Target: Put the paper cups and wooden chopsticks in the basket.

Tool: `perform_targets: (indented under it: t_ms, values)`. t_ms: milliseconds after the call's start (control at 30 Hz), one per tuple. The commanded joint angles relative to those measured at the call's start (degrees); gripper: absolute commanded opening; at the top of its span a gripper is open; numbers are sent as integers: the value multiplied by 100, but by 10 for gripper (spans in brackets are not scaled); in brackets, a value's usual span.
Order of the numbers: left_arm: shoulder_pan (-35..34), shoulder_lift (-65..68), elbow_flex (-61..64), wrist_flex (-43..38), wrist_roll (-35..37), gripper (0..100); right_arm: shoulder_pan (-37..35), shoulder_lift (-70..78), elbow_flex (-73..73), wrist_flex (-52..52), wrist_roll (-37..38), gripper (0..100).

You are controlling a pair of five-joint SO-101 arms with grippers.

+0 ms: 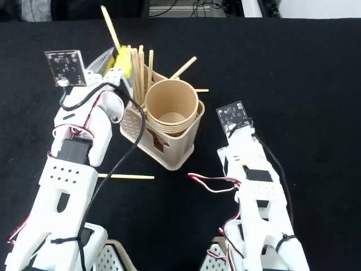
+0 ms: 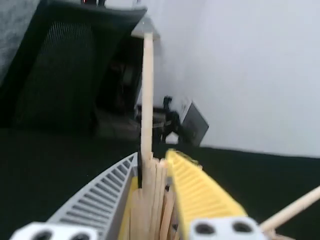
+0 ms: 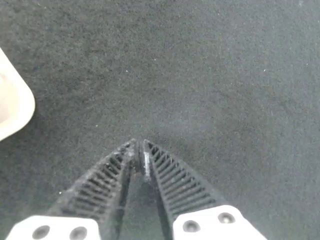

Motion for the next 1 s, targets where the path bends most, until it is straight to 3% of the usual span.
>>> perform_targets:
  t_ms: [0,267,367,533,633,767,900,967]
  values:
    - [-48,-35,-602,633,70,141,-62,-119,-40,-97,35,14]
    - [-22,-44,-1578,1960,308,200,-62,-119,-40,-97,35,14]
    - [-57,-44,-2607,3235,-9,199,-62,-119,-40,-97,35,14]
    - [-435,26,-4681,6022,-905,198,-62,-110,-40,-114,35,14]
    - [-655,26,-5270,7446,-1741,198,-62,-110,-40,-114,26,14]
    - [-655,35,-4884,8598,-3429,198,-62,-110,-40,-114,26,14]
    - [-664,35,-3451,8598,-4571,199,-62,-110,-40,-97,26,14]
    - [-655,114,-2431,8211,-4949,198,-62,-110,-40,-97,9,14]
